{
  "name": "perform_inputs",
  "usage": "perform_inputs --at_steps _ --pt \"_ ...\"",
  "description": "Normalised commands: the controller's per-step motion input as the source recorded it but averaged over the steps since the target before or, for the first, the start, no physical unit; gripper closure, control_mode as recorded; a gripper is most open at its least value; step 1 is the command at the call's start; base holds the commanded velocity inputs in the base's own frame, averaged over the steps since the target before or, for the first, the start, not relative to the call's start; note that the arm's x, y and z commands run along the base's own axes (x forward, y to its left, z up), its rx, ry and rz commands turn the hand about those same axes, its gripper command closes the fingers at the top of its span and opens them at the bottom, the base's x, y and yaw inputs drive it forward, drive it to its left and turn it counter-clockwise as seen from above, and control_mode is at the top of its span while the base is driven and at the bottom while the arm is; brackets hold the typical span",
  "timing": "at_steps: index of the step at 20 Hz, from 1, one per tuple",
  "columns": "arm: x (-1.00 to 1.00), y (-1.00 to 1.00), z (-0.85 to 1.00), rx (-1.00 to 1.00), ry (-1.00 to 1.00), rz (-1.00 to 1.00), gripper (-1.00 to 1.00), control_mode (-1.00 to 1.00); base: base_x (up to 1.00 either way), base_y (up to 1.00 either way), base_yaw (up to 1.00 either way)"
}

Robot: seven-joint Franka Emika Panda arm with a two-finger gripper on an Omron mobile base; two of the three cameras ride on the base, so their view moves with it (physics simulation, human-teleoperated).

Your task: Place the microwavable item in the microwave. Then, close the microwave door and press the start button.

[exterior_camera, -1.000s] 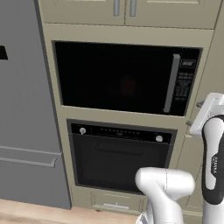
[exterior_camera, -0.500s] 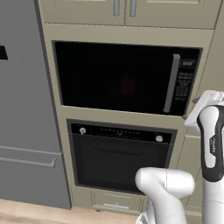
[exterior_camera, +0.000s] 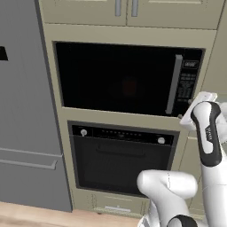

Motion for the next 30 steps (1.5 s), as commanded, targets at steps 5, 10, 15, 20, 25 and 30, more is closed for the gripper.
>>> perform_inputs --at_steps 5,10,15,20,25,30 --pt "0.35 -0.01 -0.17 0.02 0.0 0.0 -1.0 -1.0 0.0 0.0 0.0" --pt "0.25 -0.03 -0.05 0.02 0.0 0.0 -1.0 -1.0 0.0 0.0 0.0" --pt "0.12 -0.02 -0.08 0.01 0.0 0.0 -1.0 -1.0 0.0 0.0 0.0" --pt "0.1 -0.16 -0.17 0.03 0.0 0.0 -1.0 -1.0 0.0 0.0 0.0" --pt "0.14 -0.13 -0.11 0.03 0.0 0.0 -1.0 -1.0 0.0 0.0 0.0" --pt "0.29 -0.02 -0.09 0.02 0.0 0.0 -1.0 -1.0 0.0 0.0 0.0"
